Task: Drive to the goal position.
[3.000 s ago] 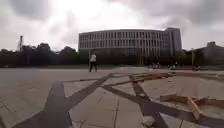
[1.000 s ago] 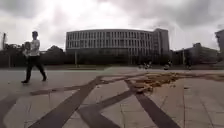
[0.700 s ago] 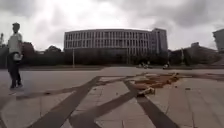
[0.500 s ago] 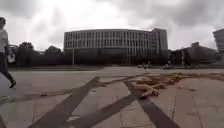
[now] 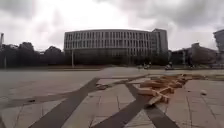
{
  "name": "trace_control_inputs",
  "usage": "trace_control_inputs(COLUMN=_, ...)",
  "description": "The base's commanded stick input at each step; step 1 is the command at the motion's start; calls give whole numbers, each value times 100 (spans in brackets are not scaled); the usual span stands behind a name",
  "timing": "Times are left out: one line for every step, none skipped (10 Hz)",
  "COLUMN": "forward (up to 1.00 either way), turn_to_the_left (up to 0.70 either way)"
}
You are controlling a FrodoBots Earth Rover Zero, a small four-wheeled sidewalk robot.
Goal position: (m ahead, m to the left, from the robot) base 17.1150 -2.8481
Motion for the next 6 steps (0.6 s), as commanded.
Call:
trace_control_inputs(forward=70, turn_to_the_left=0)
trace_control_inputs(forward=70, turn_to_the_left=0)
trace_control_inputs(forward=70, turn_to_the_left=0)
trace_control_inputs(forward=70, turn_to_the_left=0)
trace_control_inputs(forward=70, turn_to_the_left=0)
trace_control_inputs(forward=70, turn_to_the_left=0)
